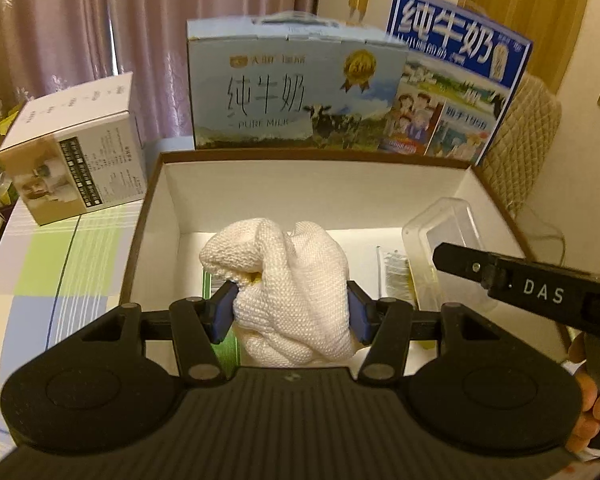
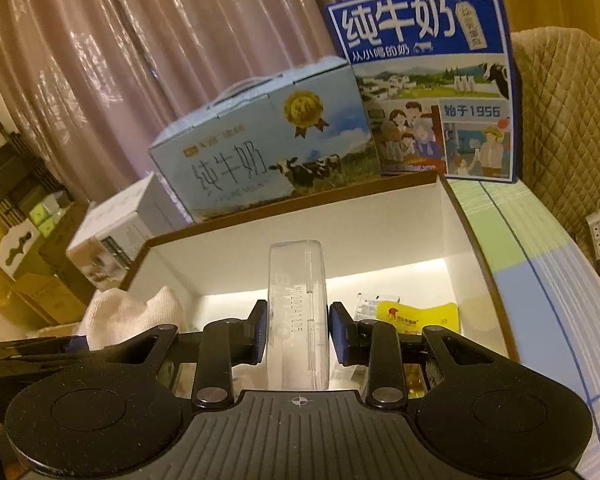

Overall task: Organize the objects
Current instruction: 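Carry the cloth with the left tool while the right tool carries the plastic box into the brown box, then open the left tool to drop the cloth while the right tool releases the plastic box in the box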

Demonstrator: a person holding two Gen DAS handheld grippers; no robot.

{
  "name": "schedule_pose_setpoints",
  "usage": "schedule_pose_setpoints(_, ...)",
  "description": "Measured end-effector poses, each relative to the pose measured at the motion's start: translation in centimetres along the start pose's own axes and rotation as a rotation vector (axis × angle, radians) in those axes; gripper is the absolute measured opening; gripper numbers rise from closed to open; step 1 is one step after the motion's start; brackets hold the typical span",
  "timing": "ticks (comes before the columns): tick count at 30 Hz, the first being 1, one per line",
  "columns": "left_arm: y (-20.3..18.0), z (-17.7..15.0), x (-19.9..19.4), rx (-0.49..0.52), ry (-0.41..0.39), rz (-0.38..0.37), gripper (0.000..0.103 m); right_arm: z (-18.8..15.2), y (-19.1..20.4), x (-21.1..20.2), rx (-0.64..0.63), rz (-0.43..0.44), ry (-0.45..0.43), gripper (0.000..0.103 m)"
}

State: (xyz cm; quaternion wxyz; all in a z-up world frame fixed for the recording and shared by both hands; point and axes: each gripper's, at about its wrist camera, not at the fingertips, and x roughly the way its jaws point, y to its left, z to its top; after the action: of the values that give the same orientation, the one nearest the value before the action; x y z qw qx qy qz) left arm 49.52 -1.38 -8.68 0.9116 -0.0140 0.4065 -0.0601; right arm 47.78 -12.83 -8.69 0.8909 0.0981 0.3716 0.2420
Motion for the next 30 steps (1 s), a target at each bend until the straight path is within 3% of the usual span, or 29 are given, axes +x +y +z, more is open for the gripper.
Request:
schedule_pose_setpoints(5,-0.3,1.3,2.5,0.058,0.027,0.035,0.052,0.9,0.9,3.4,-0.065,-0.011,0.058,0.029)
schedule_pose_setpoints(17,0.2,2.9,6.6,0.077,0.085,0.06,0.055,2.3,0.8,7.2,-0.081,-0.021,0.119,0.029)
schedule_pose_setpoints(24,0.4,3.1,7.8,0.088,0.059,0.084,0.065,2.6,0.0,8.3,-0.032,-0.014,0.134,0.029)
schedule_pose_setpoints(27,0.5,3.2,7.7,0.099,0.045,0.111,0.078,2.6,-0.2,8.4,-0.018,-0.009,0.135,0.029)
schedule_pose_setpoints(30,1.2,3.4,7.5,0.075,0.04,0.12,0.079,2.7,-0.2,8.4,-0.014,-0.005,0.135,0.029)
